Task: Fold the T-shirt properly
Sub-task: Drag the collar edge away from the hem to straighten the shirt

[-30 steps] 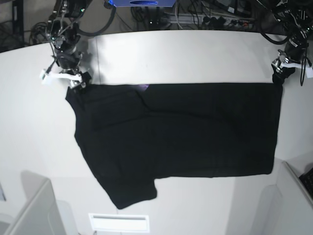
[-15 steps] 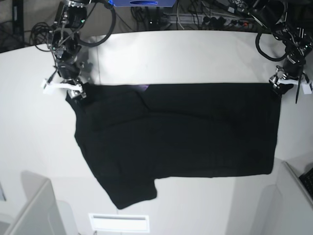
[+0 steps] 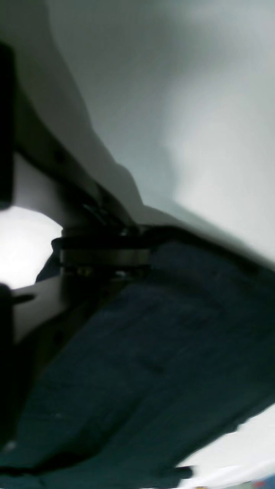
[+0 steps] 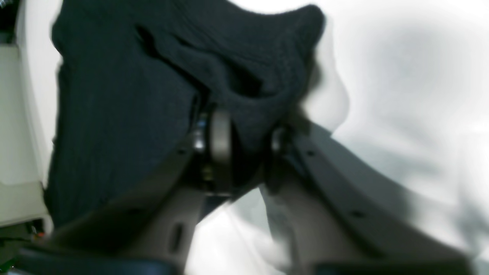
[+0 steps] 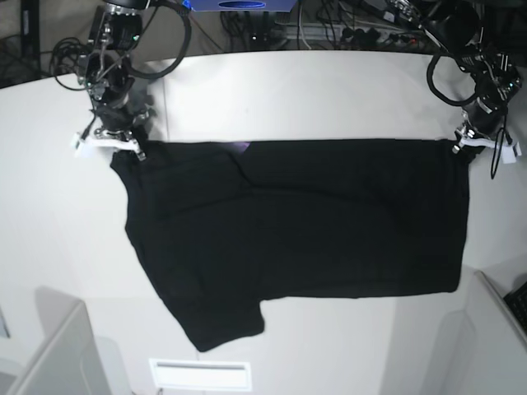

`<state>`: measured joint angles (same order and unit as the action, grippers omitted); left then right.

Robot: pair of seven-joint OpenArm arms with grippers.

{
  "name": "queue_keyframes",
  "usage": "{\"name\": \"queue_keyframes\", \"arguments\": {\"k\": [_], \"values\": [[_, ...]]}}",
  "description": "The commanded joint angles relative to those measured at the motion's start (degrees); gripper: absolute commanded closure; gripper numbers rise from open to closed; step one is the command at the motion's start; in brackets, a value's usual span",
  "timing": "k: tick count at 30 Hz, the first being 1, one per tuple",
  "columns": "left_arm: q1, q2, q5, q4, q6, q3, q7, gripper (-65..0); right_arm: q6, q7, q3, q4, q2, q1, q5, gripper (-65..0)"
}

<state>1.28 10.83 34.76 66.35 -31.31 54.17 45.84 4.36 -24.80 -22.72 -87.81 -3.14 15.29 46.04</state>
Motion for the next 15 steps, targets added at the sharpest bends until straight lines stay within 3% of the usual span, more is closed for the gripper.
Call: {"name": "queue_keyframes", "arguments": {"k": [1,15], "values": [[0.44,0.38,-2.63,-0.1,1.02,-0.85,3.25,0.0,0.87,-0.04,-0.36,-0.41,0.1,0.32,-0.55,0.0],[9.05,0.47,-2.54,8.33,0.94,-1.38,3.34,0.0,1.05,-0.39,-3.87,-3.84,0.19,5.94,-0.46,0.0]]}}
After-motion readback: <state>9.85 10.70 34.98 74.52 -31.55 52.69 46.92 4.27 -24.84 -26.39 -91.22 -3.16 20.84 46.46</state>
